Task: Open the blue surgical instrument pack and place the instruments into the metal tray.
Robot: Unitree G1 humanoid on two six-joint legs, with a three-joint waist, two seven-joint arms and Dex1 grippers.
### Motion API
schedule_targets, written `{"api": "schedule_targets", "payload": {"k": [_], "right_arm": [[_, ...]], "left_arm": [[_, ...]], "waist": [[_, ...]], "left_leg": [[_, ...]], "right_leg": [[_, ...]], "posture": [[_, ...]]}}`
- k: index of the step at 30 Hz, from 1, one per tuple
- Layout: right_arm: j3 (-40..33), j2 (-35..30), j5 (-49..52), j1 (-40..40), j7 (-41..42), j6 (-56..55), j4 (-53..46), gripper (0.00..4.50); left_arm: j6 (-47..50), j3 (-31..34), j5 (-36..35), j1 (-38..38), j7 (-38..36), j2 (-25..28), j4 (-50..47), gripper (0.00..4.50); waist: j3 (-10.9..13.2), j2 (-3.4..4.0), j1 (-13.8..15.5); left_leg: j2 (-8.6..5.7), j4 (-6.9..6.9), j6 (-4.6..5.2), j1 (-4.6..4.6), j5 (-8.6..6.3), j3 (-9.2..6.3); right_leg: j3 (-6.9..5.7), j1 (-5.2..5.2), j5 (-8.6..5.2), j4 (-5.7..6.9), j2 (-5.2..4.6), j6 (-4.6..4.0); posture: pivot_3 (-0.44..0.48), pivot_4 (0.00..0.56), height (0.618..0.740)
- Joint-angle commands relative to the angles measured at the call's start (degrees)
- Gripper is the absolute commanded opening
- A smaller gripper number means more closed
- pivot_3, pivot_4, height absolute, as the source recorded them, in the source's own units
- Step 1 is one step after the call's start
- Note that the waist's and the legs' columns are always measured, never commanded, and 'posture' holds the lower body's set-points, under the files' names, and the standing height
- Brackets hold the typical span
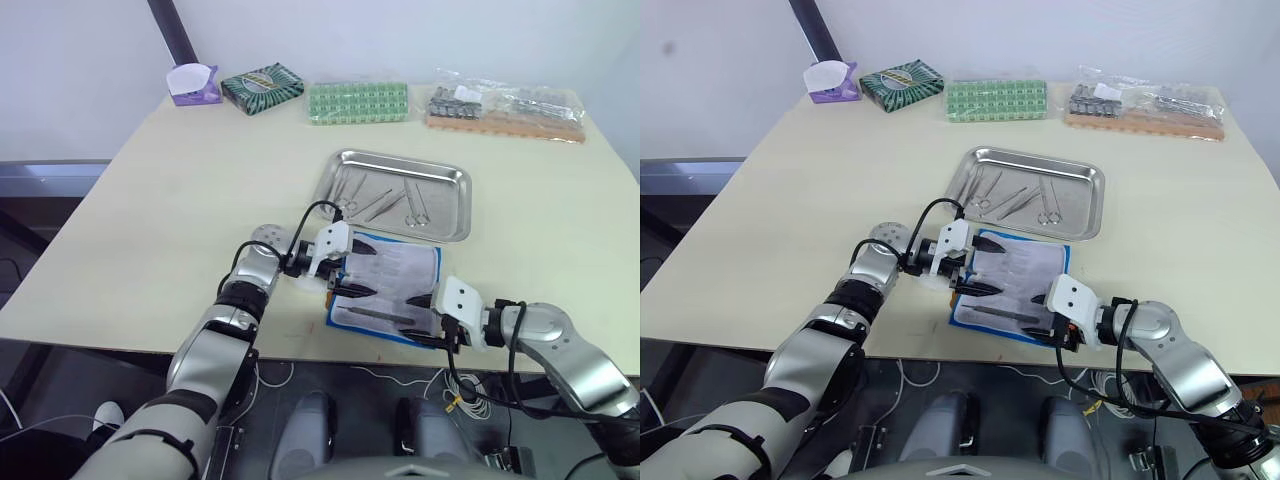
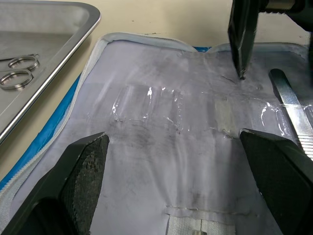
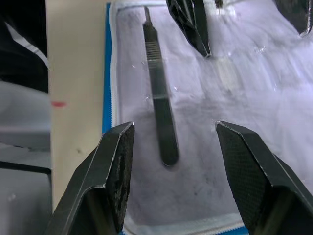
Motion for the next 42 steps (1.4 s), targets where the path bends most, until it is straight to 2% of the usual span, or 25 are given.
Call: {"api": "schedule_targets", "payload": {"k": [1,9,10,11,12,14,15,16,24,33,42], "right_arm": [[1.21,-0.03,-2.24,-0.7,-0.02,-1.1,0.67,2.76],[5.01,0.16,-6.81,-1.14,-1.01,1.37,3.54,2.76],[5.21,0.24,-6.89,-0.95,-1.2,2.19,3.82,2.23],[5.51,0.07,-7.18,-0.68,-1.28,2.53,4.25,2.02],[5.68,-0.28,-7.05,-0.3,-0.99,3.27,4.58,1.44],[5.45,-0.67,-6.78,0.07,-0.96,4.44,5.32,0.63],[5.36,-0.83,-6.66,0.06,-0.87,4.7,5.56,0.24],[5.34,-1.0,-6.76,-0.06,-0.85,4.66,5.69,0.04],[5.54,-2.17,-5.98,-5.08,0.37,10.23,-1.53,0.04],[7.46,-3.97,-2.82,-15.03,0.78,29.02,-14.24,0.04],[10.99,-5.99,-1.29,-23.22,-0.6,41.25,-20.4,0.04]], "left_arm": [[0.97,-2.06,1.79,2.56,-0.2,-0.17,2.45,4.5],[0.91,-2.11,1.99,2.67,0.24,-0.55,2.34,4.5],[0.91,-2.08,2.02,2.69,0.25,-0.6,2.33,4.5],[0.93,-2.05,2.03,2.7,0.27,-0.63,2.32,4.5],[0.91,-2.04,2.05,2.67,0.3,-0.66,2.35,4.5],[0.96,-2.02,2.07,2.57,0.33,-0.73,2.46,4.5],[0.94,-2.02,2.11,2.54,0.38,-0.77,2.52,4.5],[0.9,-2.02,2.14,2.54,0.41,-0.8,2.57,4.5],[0.37,-2.21,2.75,2.87,0.88,-0.88,2.74,4.5],[0.0,-2.94,4.02,3.08,1.93,-0.76,3.16,4.5],[-0.4,-3.44,4.62,3.2,2.5,-1.01,3.36,4.5]], "waist": [[0.0,0.0,0.0],[-0.11,-0.05,-0.03],[-0.14,-0.09,-0.03],[-0.17,-0.12,-0.03],[-0.18,-0.13,-0.04],[-0.26,-0.13,-0.04],[-0.29,-0.13,-0.05],[-0.31,-0.13,-0.04],[-0.43,-0.19,0.05],[-0.39,-0.13,0.03],[-0.35,-0.07,0.07]], "left_leg": [[0.0,0.0,0.0,0.0,0.0,0.01],[0.01,0.0,0.0,0.13,0.0,0.05],[0.02,0.0,0.0,0.17,0.0,0.05],[0.03,0.0,0.0,0.22,0.0,0.05],[0.05,0.0,-0.01,0.27,0.0,0.04],[0.07,0.0,-0.01,0.35,-0.01,0.02],[0.09,0.0,-0.02,0.44,-0.01,0.0],[0.1,0.0,-0.02,0.49,-0.01,-0.02],[0.1,0.0,-0.02,0.51,-0.01,-0.02],[0.08,0.0,-0.02,0.38,-0.01,-0.04],[0.07,-0.03,-0.02,0.28,-0.01,-0.11]], "right_leg": [[0.0,0.0,0.0,0.0,0.0,0.0],[0.0,0.1,0.0,0.02,0.0,0.0],[0.0,0.1,0.0,0.02,0.0,0.0],[0.0,0.14,0.0,0.02,0.0,0.0],[0.0,0.17,0.0,0.02,0.0,0.0],[0.02,0.23,0.0,0.02,-0.01,0.0],[0.04,0.27,0.0,0.02,-0.02,0.0],[0.07,0.28,0.0,0.03,-0.05,0.0],[0.1,0.27,0.01,0.04,-0.07,0.0],[0.08,0.17,0.01,0.04,-0.11,0.0],[0.04,0.08,0.0,0.04,-0.15,0.0]], "posture": [[0.0,0.15,0.74],[0.0,0.15,0.74],[0.0,0.15,0.74],[0.0,0.15,0.74],[0.0,0.15,0.74],[0.0,0.15,0.74],[0.0,0.15,0.74],[0.0,0.15,0.74],[0.0,0.15,0.74],[0.0,0.15,0.74],[0.0,0.15,0.74]]}}
